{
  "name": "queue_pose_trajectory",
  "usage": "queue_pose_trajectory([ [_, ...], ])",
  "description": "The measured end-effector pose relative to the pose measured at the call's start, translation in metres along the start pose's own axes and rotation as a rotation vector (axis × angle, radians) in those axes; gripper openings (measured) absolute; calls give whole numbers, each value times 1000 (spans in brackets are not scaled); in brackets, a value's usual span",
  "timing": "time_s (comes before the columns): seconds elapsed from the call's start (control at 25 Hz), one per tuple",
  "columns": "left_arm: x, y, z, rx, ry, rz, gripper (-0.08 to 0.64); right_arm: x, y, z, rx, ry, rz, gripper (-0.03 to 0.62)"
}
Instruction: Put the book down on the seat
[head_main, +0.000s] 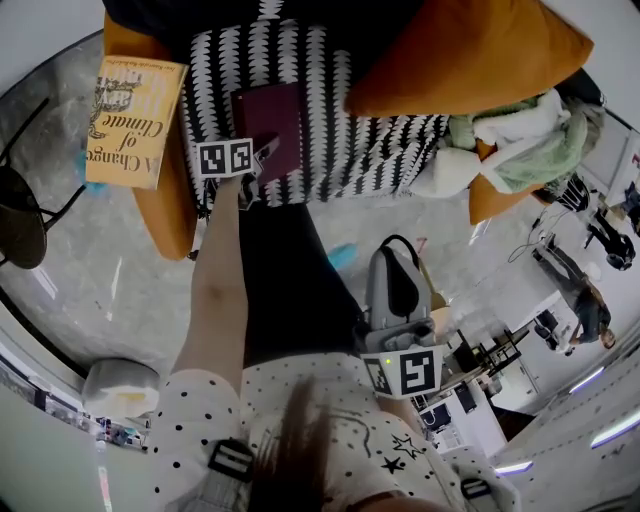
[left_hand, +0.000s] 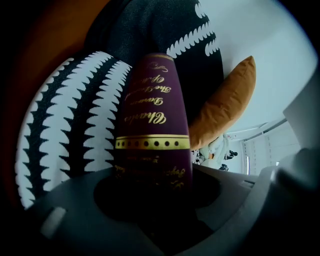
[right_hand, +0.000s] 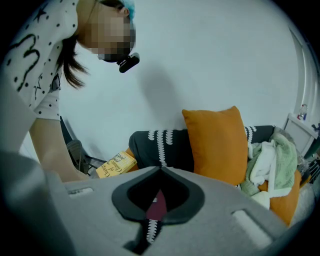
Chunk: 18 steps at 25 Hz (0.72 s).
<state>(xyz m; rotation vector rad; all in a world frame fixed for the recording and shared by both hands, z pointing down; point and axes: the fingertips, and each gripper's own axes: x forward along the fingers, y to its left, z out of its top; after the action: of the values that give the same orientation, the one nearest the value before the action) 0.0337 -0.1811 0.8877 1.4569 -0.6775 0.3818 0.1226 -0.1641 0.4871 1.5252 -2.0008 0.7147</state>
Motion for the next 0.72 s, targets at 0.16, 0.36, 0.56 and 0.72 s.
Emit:
queue_pose_trajectory([
  [0.16,-1,9,1,2,13,65,285,0,1,3,1,-3,2,2],
  [0.36,-9,19,1,18,3,150,331,-3,5,4,-1,-16,0,1],
  [0.56,-24,29,4,35,-25,244,356,-6,5,10,-1,-32,0,2],
  [0.72,-39,37,12,64,-56,322,382,-8,8,18,0,-43,7,2],
])
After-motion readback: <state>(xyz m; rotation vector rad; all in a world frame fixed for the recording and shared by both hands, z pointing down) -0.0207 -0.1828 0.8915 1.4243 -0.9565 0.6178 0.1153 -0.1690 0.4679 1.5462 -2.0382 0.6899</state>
